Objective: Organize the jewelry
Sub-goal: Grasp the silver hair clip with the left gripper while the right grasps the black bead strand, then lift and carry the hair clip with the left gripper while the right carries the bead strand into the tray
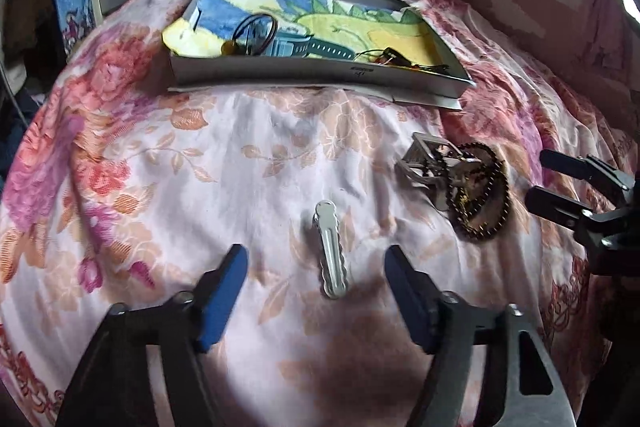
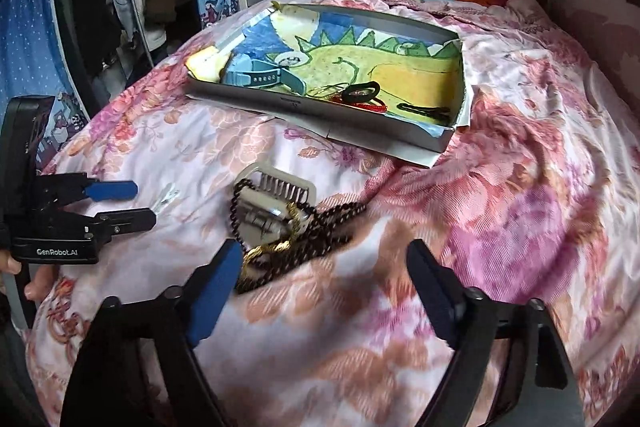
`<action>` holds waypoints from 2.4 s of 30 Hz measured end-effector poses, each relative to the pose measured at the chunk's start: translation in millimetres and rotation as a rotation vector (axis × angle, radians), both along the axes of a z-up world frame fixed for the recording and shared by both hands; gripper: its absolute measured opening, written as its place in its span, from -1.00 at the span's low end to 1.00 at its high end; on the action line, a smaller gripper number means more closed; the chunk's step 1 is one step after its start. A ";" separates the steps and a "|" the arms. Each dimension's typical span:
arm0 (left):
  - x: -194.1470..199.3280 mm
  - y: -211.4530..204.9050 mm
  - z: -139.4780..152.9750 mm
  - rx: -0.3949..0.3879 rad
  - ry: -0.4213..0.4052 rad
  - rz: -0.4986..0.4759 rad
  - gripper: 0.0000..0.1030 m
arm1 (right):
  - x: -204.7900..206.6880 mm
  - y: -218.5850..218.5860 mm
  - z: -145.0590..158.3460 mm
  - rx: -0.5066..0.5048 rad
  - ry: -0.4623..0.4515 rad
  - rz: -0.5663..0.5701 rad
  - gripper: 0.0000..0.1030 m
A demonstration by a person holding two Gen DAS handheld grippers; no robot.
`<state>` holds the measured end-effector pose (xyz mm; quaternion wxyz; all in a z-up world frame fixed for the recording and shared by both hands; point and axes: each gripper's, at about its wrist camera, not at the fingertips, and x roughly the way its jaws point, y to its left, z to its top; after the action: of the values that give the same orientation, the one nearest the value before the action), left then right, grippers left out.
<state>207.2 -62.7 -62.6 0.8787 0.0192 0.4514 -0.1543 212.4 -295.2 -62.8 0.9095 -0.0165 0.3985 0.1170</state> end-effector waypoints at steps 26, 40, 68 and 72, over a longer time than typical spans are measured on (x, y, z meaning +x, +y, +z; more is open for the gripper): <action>1.4 -12.9 -7.6 0.015 0.001 -0.048 -0.75 | 6.6 6.5 -13.8 0.089 0.091 -0.028 -0.88; -4.1 -12.3 3.6 -0.025 -0.064 -0.038 -0.75 | -20.2 -9.5 44.3 0.148 -0.148 -0.036 -0.89; -7.4 -11.3 11.6 -0.052 -0.098 -0.031 -0.75 | -57.2 -9.7 99.6 0.180 -0.429 0.026 -0.89; -4.4 -10.6 24.7 -0.088 -0.135 -0.030 -0.75 | -39.8 -7.1 100.4 0.157 -0.444 0.023 -0.89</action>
<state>202.8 -73.4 -37.9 0.9047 -0.0022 0.3836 -0.1853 172.6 -302.2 37.6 0.9719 0.0241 0.1782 0.1516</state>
